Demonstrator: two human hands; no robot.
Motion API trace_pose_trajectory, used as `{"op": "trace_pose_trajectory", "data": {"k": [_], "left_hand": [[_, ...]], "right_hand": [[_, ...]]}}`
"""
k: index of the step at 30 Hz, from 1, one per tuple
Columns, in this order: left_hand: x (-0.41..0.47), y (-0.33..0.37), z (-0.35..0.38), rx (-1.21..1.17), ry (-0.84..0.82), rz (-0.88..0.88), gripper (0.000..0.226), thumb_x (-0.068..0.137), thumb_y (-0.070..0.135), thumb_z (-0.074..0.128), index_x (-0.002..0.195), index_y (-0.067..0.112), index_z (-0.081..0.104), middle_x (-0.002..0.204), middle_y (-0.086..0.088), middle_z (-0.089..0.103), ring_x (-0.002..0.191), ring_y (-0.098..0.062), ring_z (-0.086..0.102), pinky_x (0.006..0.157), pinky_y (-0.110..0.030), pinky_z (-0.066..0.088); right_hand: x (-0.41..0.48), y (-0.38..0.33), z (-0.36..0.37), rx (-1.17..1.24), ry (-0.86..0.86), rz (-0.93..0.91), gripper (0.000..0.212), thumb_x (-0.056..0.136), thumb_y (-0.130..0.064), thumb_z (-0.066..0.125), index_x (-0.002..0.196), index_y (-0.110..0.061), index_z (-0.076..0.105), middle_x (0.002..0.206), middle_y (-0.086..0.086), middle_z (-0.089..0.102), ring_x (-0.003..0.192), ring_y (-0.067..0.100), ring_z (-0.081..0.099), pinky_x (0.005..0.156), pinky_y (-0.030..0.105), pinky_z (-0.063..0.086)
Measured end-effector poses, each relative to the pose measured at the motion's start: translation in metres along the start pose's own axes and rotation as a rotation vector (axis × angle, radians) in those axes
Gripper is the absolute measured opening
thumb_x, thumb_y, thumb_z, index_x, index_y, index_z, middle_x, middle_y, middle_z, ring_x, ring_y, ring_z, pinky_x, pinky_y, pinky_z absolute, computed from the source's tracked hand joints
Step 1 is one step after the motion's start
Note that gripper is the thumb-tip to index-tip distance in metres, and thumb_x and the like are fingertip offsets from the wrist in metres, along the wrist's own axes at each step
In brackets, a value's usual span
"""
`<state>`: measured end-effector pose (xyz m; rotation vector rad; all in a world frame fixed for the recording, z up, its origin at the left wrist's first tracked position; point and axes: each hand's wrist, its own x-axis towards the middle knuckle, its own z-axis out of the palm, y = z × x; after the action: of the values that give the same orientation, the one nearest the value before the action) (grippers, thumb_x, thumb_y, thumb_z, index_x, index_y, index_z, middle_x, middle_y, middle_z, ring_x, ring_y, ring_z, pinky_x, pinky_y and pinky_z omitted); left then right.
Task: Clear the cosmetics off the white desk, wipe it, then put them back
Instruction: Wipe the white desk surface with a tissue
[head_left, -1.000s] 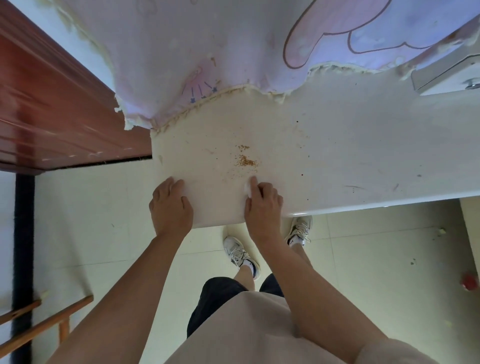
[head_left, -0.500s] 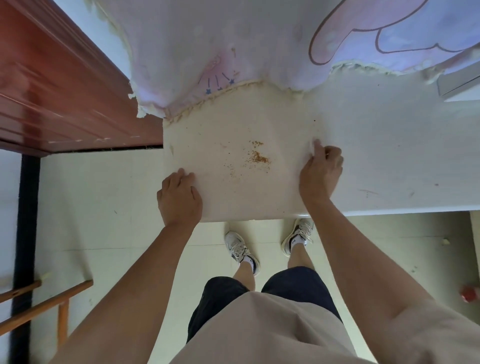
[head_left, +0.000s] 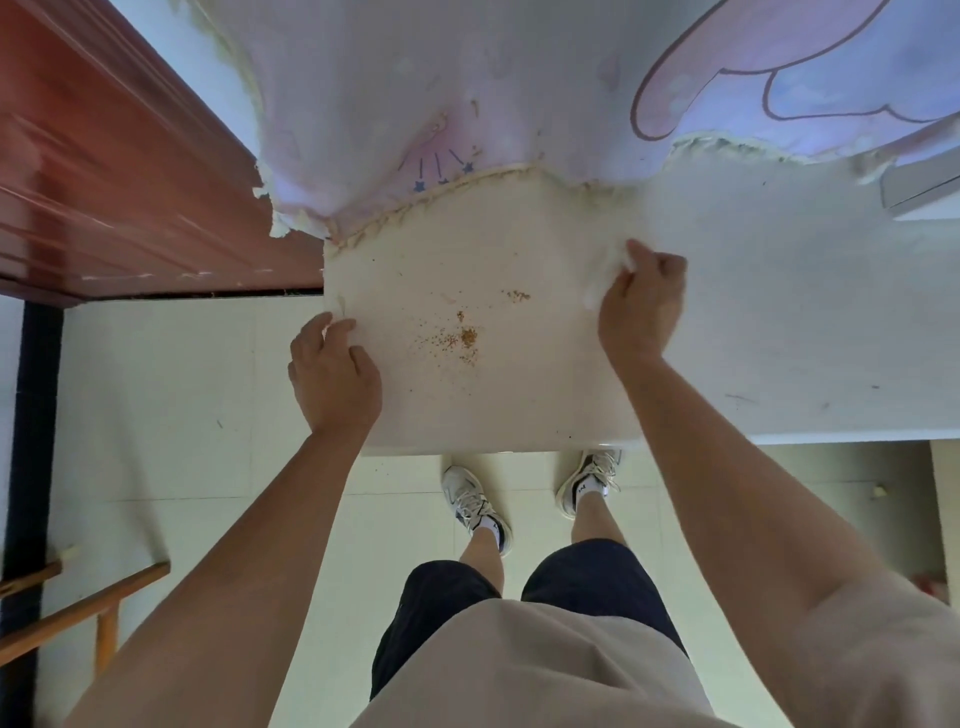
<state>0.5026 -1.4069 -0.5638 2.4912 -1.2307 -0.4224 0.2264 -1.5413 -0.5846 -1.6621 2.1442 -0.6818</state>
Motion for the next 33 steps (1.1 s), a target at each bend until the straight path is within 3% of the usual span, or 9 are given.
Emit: {"op": "trace_pose_trajectory", "data": {"k": [3, 8, 12, 16, 20, 22, 28, 31, 33], "left_hand": [[0.004, -0.002, 0.001, -0.055, -0.049, -0.064, 0.040, 0.094, 0.006, 0.039, 0.128, 0.010, 0.061, 0.146, -0.003, 0.047, 0.135, -0.020, 0.038, 0.107, -0.037, 0.036], [0.003, -0.004, 0.000, -0.081, -0.046, -0.076, 0.040, 0.096, 0.007, 0.038, 0.128, 0.012, 0.061, 0.146, 0.001, 0.049, 0.134, -0.017, 0.040, 0.104, -0.034, 0.038], [0.008, -0.006, -0.004, -0.063, -0.038, -0.022, 0.039, 0.095, 0.005, 0.039, 0.124, 0.010, 0.064, 0.138, -0.002, 0.056, 0.127, -0.023, 0.046, 0.100, -0.038, 0.043], [0.025, -0.006, -0.011, -0.050, -0.023, -0.020, 0.038, 0.094, 0.005, 0.039, 0.121, 0.010, 0.065, 0.124, -0.007, 0.060, 0.115, -0.026, 0.051, 0.092, -0.035, 0.041], [0.036, -0.007, -0.012, -0.034, -0.034, 0.065, 0.037, 0.094, 0.006, 0.040, 0.120, 0.008, 0.066, 0.124, -0.007, 0.059, 0.113, -0.027, 0.052, 0.088, -0.034, 0.042], [0.041, -0.006, -0.011, -0.017, -0.049, 0.101, 0.036, 0.096, 0.007, 0.040, 0.122, 0.009, 0.065, 0.126, -0.007, 0.059, 0.114, -0.027, 0.051, 0.088, -0.033, 0.041], [0.066, -0.006, -0.015, -0.026, -0.067, 0.136, 0.039, 0.095, 0.007, 0.040, 0.128, 0.009, 0.060, 0.134, -0.007, 0.057, 0.123, -0.026, 0.049, 0.098, -0.036, 0.042], [0.084, 0.001, -0.014, -0.032, -0.057, 0.175, 0.041, 0.093, 0.005, 0.040, 0.130, 0.009, 0.059, 0.135, -0.007, 0.056, 0.126, -0.026, 0.047, 0.099, -0.038, 0.041], [0.099, 0.006, -0.012, -0.026, -0.077, 0.225, 0.045, 0.091, 0.004, 0.040, 0.133, 0.010, 0.056, 0.137, -0.008, 0.055, 0.125, -0.027, 0.047, 0.099, -0.041, 0.043]], "right_hand": [[-0.003, -0.004, 0.014, -0.163, 0.003, 0.087, 0.048, 0.093, -0.005, 0.047, 0.139, -0.018, 0.052, 0.124, 0.016, 0.049, 0.109, 0.036, 0.049, 0.089, 0.041, 0.036], [-0.083, -0.085, 0.062, -0.196, -0.212, -0.403, 0.053, 0.083, -0.003, 0.039, 0.133, -0.014, 0.055, 0.114, 0.012, 0.055, 0.094, 0.033, 0.053, 0.077, 0.040, 0.041], [-0.077, -0.103, 0.062, -0.071, -0.429, -0.532, 0.052, 0.085, 0.002, 0.050, 0.131, -0.019, 0.060, 0.116, 0.011, 0.055, 0.097, 0.032, 0.055, 0.083, 0.039, 0.042], [-0.015, -0.067, 0.040, 0.034, -0.245, -0.324, 0.047, 0.086, -0.002, 0.051, 0.130, -0.018, 0.063, 0.119, 0.015, 0.054, 0.101, 0.034, 0.058, 0.091, 0.042, 0.049], [0.034, -0.038, 0.025, -0.061, -0.072, -0.006, 0.044, 0.091, -0.006, 0.046, 0.130, -0.021, 0.061, 0.124, 0.015, 0.051, 0.108, 0.036, 0.053, 0.092, 0.040, 0.042], [0.028, -0.051, 0.036, -0.059, -0.043, 0.035, 0.041, 0.092, -0.007, 0.046, 0.130, -0.017, 0.060, 0.123, 0.017, 0.053, 0.108, 0.038, 0.052, 0.091, 0.043, 0.041], [-0.050, -0.141, 0.092, -0.110, -0.413, -0.564, 0.051, 0.086, 0.003, 0.048, 0.133, -0.014, 0.058, 0.116, 0.013, 0.054, 0.097, 0.034, 0.054, 0.083, 0.041, 0.044], [-0.030, -0.140, 0.082, -0.028, -0.570, -0.624, 0.043, 0.092, -0.002, 0.052, 0.129, -0.021, 0.064, 0.115, 0.006, 0.057, 0.101, 0.026, 0.056, 0.087, 0.035, 0.043], [-0.004, -0.121, 0.069, -0.025, -0.496, -0.577, 0.040, 0.093, -0.005, 0.054, 0.126, -0.022, 0.066, 0.115, 0.005, 0.059, 0.101, 0.026, 0.059, 0.089, 0.039, 0.046]]}}
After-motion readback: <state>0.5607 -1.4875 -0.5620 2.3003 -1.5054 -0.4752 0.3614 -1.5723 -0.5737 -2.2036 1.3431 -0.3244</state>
